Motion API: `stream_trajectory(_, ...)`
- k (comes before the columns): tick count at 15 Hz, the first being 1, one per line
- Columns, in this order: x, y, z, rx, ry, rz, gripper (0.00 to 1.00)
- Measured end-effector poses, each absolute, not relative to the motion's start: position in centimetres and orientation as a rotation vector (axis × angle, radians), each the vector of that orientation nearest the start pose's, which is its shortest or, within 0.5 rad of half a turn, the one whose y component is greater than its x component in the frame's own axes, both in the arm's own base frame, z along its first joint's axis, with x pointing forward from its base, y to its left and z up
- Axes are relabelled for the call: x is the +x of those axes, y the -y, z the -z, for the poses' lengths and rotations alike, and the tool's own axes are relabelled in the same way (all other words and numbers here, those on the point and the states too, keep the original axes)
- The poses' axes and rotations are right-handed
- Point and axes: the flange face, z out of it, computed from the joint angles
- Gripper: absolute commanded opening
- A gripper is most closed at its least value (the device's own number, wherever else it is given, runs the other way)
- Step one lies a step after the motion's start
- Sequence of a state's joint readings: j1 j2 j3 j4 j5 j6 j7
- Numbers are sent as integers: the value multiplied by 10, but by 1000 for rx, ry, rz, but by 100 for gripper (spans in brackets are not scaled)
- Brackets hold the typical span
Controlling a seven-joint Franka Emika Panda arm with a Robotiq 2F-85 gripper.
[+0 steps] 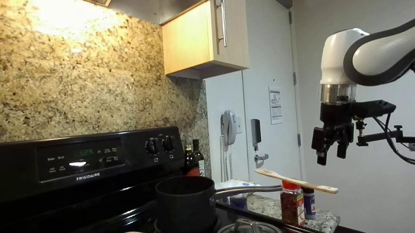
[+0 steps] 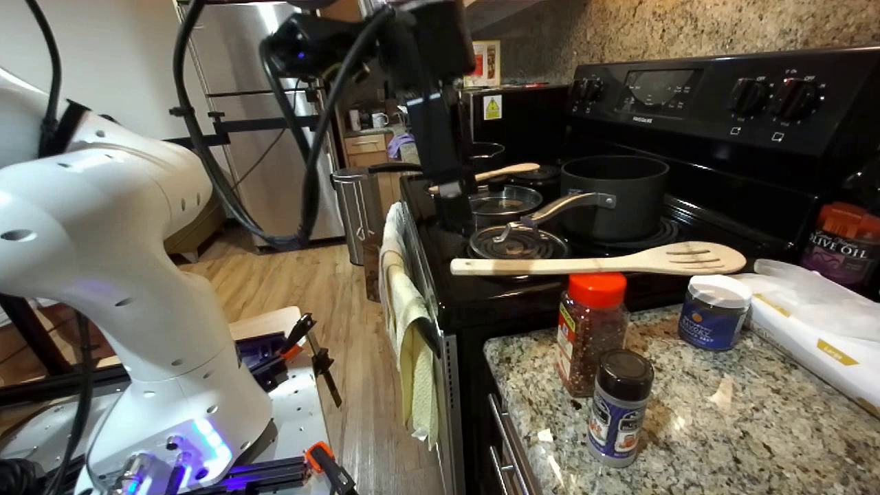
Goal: Take the cooking stick in the pot and put it on the bottle on the counter
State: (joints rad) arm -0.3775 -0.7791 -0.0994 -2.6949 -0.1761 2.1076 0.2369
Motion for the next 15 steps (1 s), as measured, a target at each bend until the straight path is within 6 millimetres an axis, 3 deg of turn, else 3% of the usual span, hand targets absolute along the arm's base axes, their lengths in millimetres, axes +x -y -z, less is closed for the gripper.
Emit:
stream_trajectory(4, 291, 132, -516, -3144, -859, 343, 100)
stream_trajectory(10, 312, 56, -539, -3255, -527, 403, 100)
stream_trajectory(15, 324, 21, -564, -3278, -357, 478, 100)
